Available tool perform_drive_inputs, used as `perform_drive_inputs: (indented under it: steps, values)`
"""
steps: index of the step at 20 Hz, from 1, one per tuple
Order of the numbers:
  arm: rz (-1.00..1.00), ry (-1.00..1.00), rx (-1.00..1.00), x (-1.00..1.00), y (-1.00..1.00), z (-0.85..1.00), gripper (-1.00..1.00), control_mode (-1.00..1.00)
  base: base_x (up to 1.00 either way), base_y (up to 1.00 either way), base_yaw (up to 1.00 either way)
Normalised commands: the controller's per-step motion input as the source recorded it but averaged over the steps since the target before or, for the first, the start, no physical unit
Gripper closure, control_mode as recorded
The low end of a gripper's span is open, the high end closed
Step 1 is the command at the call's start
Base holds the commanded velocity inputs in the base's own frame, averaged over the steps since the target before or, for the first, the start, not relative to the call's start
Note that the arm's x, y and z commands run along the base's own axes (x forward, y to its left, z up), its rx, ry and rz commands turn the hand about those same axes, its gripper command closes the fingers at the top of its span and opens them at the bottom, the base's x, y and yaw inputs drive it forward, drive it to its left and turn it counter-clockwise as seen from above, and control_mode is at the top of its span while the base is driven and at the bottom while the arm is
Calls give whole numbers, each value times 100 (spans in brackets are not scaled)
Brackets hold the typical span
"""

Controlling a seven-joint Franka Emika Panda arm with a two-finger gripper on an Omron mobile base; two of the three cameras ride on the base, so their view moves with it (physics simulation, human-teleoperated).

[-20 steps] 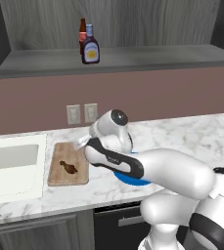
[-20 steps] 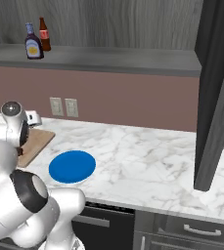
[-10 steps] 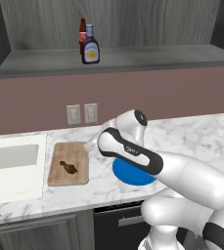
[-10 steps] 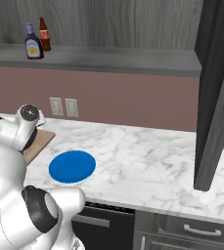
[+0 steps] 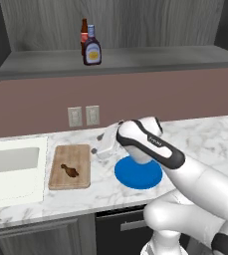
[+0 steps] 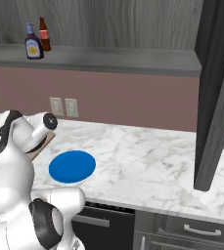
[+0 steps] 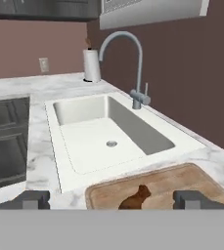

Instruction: Pick the chicken drumstick from the plate and place it on the cutting board. Then pick the condiment bottle from the cabinet and place it next to the cutting board.

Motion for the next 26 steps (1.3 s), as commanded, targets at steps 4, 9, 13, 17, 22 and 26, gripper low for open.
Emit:
perform_drive_inputs:
  steps: [4,9,13,17,22,26]
  values:
    - [20,-14,7,-23,-4,19,-100,-100,0,0,0]
    - [14,-17,0,-23,-8,19,-100,-100,0,0,0]
    - [11,-15,0,-20,-4,30,-100,-100,0,0,0]
    - [11,-12,3,-18,-6,34,-100,-100,0,0,0]
    - [7,-10,2,-13,-7,29,-100,-100,0,0,0]
    - [1,-10,0,-8,-14,24,-100,-100,0,0,0]
